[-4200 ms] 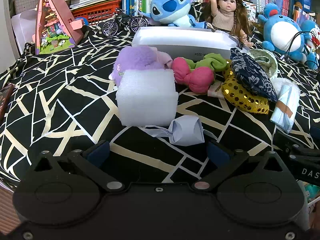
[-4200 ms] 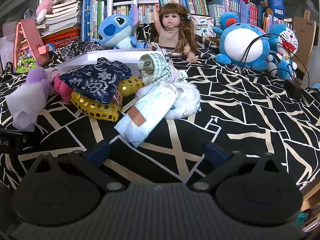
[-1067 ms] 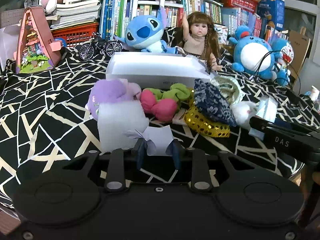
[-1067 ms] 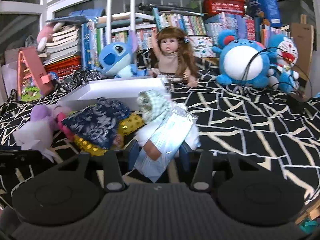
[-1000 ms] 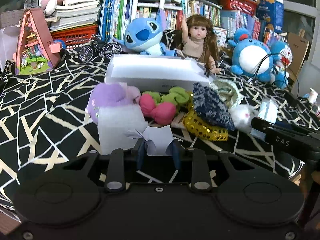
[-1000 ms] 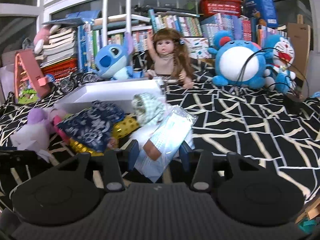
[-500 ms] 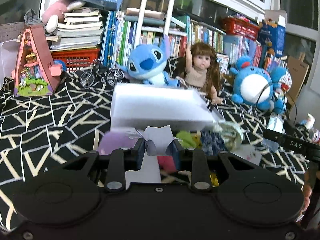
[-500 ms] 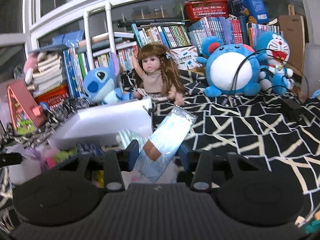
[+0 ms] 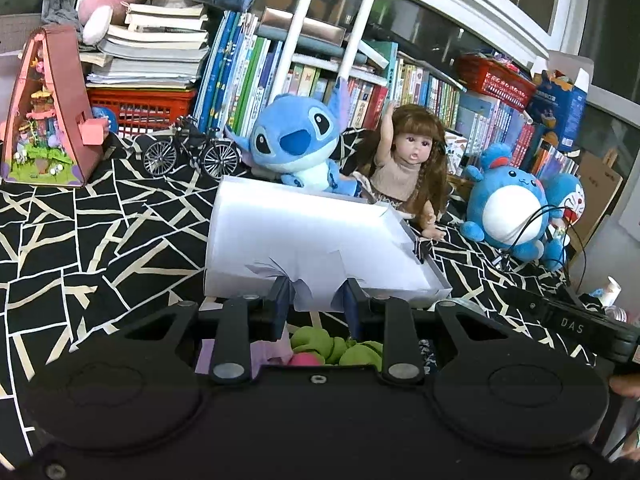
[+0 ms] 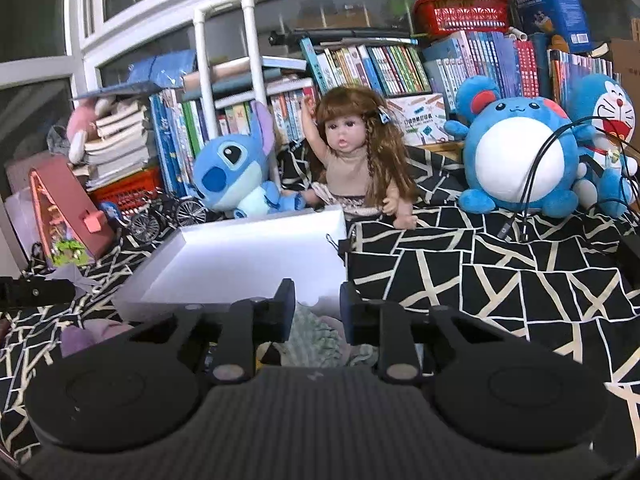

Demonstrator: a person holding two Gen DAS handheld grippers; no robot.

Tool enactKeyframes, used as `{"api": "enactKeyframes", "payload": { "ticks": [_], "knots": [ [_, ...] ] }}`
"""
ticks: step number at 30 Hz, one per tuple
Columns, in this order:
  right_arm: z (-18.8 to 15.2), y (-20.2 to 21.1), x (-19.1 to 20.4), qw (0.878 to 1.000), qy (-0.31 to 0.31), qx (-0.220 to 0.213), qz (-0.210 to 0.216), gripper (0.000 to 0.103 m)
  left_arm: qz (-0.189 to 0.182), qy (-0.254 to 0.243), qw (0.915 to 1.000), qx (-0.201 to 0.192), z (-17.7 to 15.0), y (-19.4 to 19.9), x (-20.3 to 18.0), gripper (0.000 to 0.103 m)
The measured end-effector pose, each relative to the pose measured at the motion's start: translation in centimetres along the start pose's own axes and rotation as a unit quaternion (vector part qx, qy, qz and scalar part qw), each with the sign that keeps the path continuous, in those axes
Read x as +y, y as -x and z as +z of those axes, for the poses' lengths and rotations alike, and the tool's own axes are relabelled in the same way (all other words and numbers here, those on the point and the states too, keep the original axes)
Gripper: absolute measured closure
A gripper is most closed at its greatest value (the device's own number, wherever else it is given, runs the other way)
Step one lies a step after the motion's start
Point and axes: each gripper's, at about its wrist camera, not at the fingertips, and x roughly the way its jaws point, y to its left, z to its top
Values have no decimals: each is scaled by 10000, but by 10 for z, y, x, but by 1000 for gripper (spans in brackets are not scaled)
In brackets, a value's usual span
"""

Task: Organize soft objects
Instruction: 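Carry the white cloth and white pack into the white box with both grippers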

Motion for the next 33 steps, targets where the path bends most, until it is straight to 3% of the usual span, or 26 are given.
{"api": "enactKeyframes", "payload": {
  "ticks": [5, 7, 13, 17, 24, 25, 26, 28, 33],
  "knots": [
    [-5, 0, -22, 9993, -293, 69, -201, 65, 27, -55, 9999, 83, -5, -7, 3, 76],
    [-7, 4, -33, 9991, -340, 119, -211, 51, 21, -48, 9999, 106, -7, -7, 4, 76],
    [-18, 11, -55, 9981, -260, 406, -377, 37, 56, -124, 9998, 129, -13, -8, 3, 76],
    [-28, -1, -68, 9953, -540, 747, -280, 37, 54, -123, 9998, 170, -15, -10, 2, 76],
    [-36, -34, -64, 9928, -330, 1097, -362, 37, 84, -204, 9995, 215, -17, -13, -1, 75],
    [-35, -38, -63, 9923, -288, 1143, -383, 42, 90, -203, 9995, 219, -16, -14, 0, 75],
    [-34, -41, -62, 9919, -246, 1187, -375, 54, 100, -202, 9995, 220, -16, -14, 0, 75],
    [-35, -44, -59, 9912, -117, 1249, -429, 62, 114, -205, 9995, 219, -15, -15, 1, 75],
    [-32, -41, -54, 9917, 23, 1185, -503, 65, 157, -209, 9995, 201, -11, -18, 3, 75]
  ]
}}
